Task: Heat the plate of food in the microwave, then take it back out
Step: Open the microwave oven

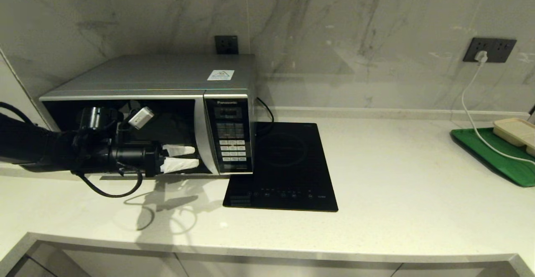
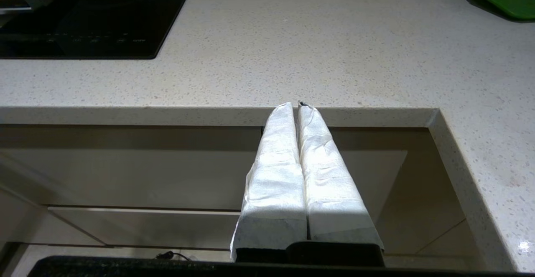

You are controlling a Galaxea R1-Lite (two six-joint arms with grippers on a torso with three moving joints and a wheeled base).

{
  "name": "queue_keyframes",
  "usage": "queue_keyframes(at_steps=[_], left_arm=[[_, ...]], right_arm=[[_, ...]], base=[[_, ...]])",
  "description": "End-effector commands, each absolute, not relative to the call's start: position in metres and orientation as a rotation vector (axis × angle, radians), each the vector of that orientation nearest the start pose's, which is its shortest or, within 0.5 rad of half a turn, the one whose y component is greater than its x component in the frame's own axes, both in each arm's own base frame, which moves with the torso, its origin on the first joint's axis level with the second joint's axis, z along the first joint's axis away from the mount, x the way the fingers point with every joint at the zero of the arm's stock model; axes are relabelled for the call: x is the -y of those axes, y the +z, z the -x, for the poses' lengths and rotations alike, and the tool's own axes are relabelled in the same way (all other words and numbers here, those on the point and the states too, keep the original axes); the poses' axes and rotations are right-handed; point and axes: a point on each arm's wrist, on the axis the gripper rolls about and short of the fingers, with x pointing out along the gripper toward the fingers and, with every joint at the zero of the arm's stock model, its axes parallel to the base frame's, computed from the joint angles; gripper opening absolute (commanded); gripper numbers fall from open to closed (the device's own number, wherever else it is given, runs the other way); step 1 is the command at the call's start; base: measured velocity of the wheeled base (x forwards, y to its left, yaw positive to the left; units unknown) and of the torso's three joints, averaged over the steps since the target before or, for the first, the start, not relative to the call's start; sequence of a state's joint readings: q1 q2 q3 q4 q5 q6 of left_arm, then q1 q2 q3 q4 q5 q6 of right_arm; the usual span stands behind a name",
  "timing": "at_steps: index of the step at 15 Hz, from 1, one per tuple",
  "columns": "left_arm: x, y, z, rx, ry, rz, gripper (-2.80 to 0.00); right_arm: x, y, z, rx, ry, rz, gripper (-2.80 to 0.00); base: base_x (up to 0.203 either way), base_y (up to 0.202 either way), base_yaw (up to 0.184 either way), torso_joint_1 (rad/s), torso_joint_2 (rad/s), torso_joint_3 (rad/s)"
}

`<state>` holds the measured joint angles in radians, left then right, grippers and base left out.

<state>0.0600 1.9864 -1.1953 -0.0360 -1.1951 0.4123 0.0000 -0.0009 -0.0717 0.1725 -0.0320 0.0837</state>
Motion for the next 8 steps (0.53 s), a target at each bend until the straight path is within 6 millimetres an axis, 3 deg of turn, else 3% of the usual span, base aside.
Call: queue_keyframes(at_steps=[1, 8], left_arm=[[0.006, 0.144, -0.363, -0.401, -1.194, 0.100, 0.00], [0.031, 0.144, -0.373, -0.394, -1.245, 0.060, 0.00]], right_arm=[[0.001, 0.078, 0.029, -0.100, -0.036, -0.083, -2.80], [0.001, 0.078, 0.029, -0.098, -0.036, -0.083, -2.80]], base=[[0.000, 0.000, 0.000, 0.000, 0.00, 0.000], [0.000, 0.000, 0.000, 0.000, 0.00, 0.000]])
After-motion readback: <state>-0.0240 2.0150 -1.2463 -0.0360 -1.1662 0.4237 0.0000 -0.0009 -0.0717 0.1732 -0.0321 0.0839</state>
